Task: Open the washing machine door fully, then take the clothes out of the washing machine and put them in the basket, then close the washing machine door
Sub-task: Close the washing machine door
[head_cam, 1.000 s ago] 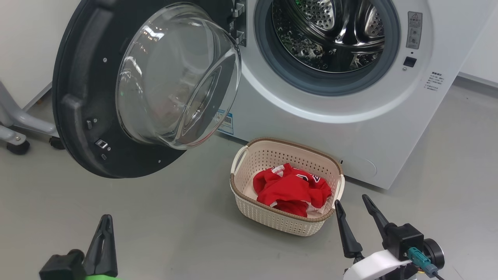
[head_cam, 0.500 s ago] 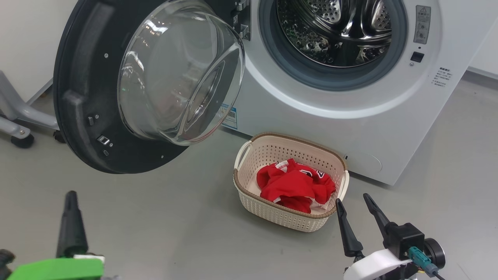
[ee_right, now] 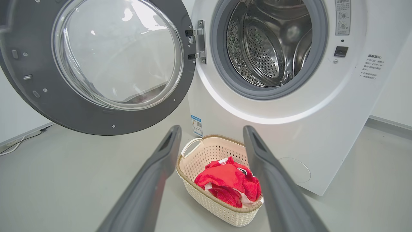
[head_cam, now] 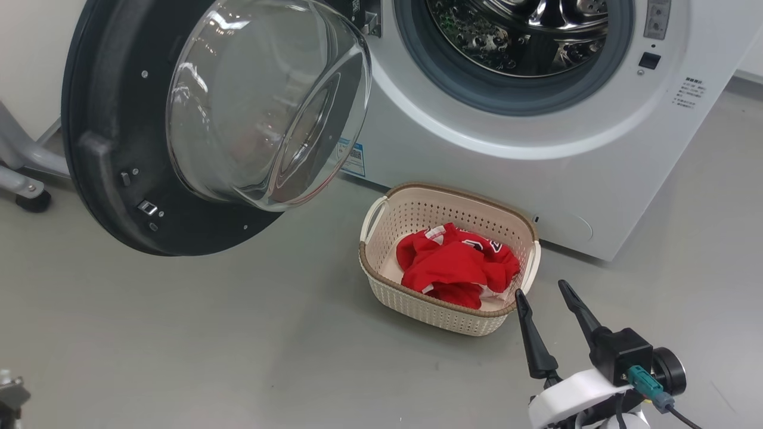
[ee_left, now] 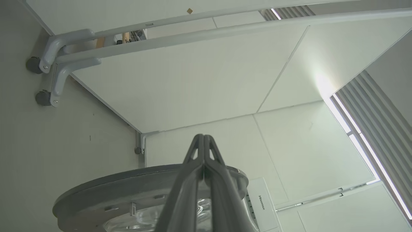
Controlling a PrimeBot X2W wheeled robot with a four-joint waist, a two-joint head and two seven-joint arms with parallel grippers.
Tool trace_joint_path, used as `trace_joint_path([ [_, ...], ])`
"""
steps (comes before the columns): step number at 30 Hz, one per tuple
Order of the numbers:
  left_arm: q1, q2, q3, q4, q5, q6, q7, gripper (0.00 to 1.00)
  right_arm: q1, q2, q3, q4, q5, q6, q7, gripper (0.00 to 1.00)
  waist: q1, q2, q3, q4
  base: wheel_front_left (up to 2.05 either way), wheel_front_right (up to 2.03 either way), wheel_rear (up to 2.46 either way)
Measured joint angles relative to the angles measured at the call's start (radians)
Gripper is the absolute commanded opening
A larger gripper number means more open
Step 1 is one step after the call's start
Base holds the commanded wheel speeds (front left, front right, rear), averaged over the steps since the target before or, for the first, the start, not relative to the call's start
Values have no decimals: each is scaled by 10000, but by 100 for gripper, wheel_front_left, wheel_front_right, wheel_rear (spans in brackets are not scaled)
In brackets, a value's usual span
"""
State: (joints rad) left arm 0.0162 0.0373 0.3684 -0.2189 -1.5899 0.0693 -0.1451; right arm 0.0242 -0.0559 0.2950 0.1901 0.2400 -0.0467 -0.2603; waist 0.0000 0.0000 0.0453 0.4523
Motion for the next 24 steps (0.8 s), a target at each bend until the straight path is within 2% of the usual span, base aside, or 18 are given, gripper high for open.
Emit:
trace_joint_path([
  [3, -575, 215, 470, 428, -575, -27, 360, 0, -130, -82, 4, -79, -52, 0, 86, 100, 0, 0, 189, -25, 0, 0, 0],
  [5, -978, 579, 685, 750, -959, -4, 685, 0, -217, -109, 15, -130, -63, 2, 88, 100, 0, 0, 321, -52, 0, 0, 0],
  [6, -1315, 1014, 848, 1166, -1225, 127, 972, 0, -320, -146, 42, -153, -134, 6, 102, 100, 0, 0, 450, -90, 0, 0, 0],
  [7, -1315, 1014, 848, 1166, -1225, 127, 972, 0, -320, -146, 42, -153, -134, 6, 102, 100, 0, 0, 450, -90, 0, 0, 0],
  [13, -2043, 2077, 1158, 2399, -1580, 401, 1753, 0, -673, -249, 86, -234, -207, 44, 186, 100, 0, 0, 767, -321, 0, 0, 0],
  [20, -2811, 2974, 826, 3446, -2061, 497, 2801, 0, -936, -353, 128, -332, -328, 105, 276, 100, 0, 0, 1103, -671, 0, 0, 0],
  [24, -3129, 3290, 539, 4023, -2324, 500, 3348, 0, -1076, -391, 167, -366, -359, 184, 311, 100, 0, 0, 1292, -888, 0, 0, 0],
])
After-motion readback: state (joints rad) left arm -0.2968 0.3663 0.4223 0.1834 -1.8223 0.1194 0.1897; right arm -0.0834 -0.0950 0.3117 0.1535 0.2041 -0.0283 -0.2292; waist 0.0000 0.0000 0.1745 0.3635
